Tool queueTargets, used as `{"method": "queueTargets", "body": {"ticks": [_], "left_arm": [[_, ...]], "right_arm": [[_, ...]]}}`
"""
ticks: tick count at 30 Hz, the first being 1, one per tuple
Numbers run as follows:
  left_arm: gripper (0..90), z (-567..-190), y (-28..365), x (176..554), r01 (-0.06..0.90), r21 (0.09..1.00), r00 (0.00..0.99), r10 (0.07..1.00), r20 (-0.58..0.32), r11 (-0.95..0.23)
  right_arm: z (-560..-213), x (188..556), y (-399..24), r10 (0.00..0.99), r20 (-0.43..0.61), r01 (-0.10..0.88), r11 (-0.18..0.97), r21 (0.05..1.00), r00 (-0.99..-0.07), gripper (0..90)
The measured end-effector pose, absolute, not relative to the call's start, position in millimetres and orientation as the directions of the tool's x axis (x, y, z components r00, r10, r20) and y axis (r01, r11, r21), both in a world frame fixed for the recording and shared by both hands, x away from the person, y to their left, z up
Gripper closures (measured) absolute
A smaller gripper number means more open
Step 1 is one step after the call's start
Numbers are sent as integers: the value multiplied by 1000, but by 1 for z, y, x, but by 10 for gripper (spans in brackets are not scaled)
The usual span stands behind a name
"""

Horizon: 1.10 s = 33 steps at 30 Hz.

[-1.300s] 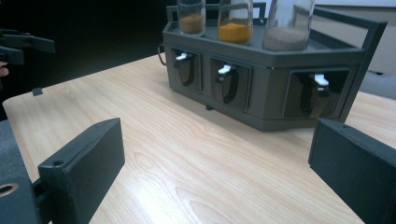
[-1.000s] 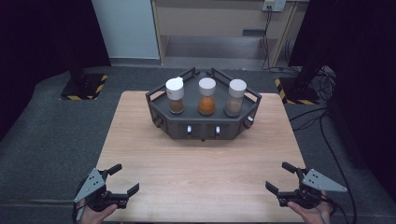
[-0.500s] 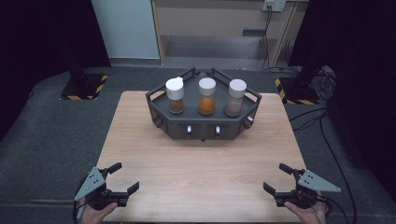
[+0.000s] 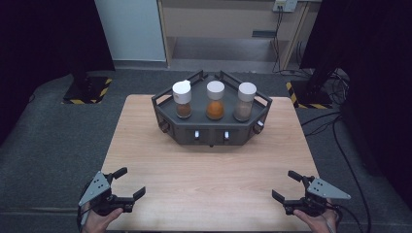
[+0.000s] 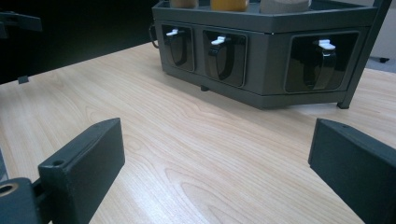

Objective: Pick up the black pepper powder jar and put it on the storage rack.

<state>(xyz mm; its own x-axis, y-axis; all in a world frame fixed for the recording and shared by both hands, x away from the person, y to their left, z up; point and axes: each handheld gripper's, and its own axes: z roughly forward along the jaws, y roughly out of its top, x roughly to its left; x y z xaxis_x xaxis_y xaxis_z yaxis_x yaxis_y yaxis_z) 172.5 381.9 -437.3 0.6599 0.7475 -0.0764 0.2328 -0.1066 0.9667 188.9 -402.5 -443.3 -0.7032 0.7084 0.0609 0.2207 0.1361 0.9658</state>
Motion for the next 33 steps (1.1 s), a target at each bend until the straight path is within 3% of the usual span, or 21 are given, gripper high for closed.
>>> {"method": "queueTargets", "body": {"ticks": [7, 33], "left_arm": [[10, -438, 380, 177, 237, 966, 655, 751, -79, -105], [9, -438, 379, 180, 224, 967, 675, 735, -68, -116]], "right_arm": [[-449, 190, -407, 714, 93, 224, 91, 970, -694, 43], [-448, 190, -404, 714, 62, 199, 109, 974, -697, 46]]}}
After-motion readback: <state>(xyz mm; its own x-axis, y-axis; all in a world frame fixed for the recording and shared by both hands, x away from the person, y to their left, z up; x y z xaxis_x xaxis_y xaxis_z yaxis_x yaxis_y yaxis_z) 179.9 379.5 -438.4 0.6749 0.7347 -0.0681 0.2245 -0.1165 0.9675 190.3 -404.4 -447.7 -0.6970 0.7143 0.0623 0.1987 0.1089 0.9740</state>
